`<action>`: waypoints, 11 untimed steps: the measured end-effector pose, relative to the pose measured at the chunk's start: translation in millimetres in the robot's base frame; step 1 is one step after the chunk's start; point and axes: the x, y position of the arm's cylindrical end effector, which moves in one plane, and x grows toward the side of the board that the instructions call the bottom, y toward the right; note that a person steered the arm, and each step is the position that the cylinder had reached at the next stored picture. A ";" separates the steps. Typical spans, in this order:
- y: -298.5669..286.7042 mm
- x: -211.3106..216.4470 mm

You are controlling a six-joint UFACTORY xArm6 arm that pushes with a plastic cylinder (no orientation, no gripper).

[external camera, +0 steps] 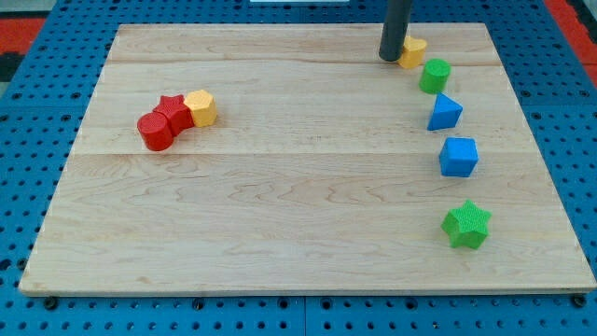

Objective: Slide your arm below the green star

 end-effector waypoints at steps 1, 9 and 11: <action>22.1 -1.8; -28.9 312.2; 15.7 351.2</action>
